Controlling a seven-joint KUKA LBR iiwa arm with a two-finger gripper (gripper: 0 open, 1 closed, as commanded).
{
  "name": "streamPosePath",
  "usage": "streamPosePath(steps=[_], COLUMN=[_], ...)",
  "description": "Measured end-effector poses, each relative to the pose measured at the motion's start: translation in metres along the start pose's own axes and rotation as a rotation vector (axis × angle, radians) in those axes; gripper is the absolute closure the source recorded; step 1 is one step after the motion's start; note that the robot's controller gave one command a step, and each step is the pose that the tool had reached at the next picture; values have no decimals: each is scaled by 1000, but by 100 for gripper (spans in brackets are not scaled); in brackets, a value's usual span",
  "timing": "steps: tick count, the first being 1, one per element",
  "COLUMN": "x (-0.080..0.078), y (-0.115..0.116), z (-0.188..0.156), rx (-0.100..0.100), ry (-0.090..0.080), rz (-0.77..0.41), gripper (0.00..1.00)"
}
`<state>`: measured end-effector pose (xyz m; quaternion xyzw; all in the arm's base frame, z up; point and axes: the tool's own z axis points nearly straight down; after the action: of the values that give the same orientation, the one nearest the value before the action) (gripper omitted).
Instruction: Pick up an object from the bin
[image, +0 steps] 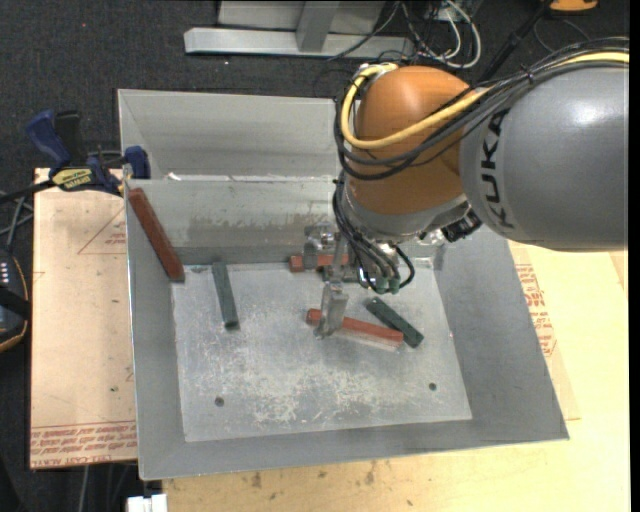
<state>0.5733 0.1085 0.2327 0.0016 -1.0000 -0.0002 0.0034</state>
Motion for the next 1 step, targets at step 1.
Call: streamPosePath(steps=[1], x=[-2], y=[-1], z=[-5], rx=[-1], ry=[-8], rz=[3], gripper=[0])
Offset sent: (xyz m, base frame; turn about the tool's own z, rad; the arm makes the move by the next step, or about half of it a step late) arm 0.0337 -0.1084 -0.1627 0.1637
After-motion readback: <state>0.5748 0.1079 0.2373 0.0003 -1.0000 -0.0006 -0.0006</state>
